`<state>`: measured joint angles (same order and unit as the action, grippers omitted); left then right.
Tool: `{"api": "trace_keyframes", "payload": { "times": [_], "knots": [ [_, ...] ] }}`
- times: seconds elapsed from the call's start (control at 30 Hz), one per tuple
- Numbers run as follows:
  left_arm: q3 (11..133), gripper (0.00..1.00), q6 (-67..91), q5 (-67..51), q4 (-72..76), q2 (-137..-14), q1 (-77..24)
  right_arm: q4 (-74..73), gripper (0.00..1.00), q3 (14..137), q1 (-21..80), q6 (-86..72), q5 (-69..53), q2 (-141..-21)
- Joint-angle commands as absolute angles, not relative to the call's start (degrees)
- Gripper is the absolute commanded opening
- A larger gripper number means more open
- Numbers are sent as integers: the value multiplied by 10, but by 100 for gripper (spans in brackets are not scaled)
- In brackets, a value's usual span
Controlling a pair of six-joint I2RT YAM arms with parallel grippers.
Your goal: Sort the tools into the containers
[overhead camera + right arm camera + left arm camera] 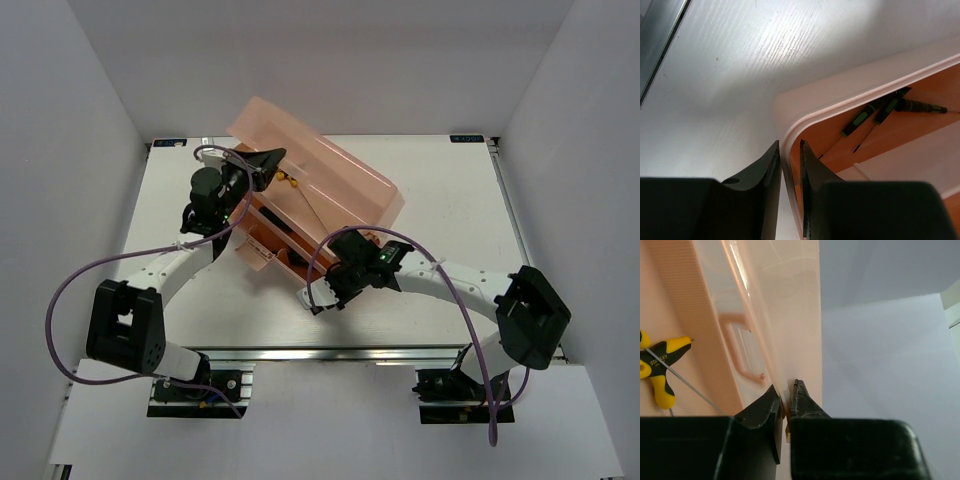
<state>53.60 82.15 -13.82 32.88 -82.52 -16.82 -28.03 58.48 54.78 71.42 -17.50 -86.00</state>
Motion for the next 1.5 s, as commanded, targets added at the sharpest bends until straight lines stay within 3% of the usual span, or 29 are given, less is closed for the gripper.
{"api": "trace_keyframes", "payload": {
  "times": [0.0,0.5,0.63,1.0,1.33,1.47],
  "knots": [
    [500,0,762,-170,338,-766,-172,-199,10,596,531,638,-62,-900],
    [372,0,760,-140,298,-650,-142,-172,12,609,526,587,-4,-935],
    [355,5,760,-134,289,-630,-134,-169,13,611,527,583,-3,-939],
    [314,27,760,-130,249,-578,-130,-163,13,613,526,577,13,-948],
    [285,60,760,-123,205,-527,-130,-165,14,616,526,577,11,-952],
    [279,65,759,-116,181,-507,-130,-170,20,610,526,578,4,-947]
  ]
}}
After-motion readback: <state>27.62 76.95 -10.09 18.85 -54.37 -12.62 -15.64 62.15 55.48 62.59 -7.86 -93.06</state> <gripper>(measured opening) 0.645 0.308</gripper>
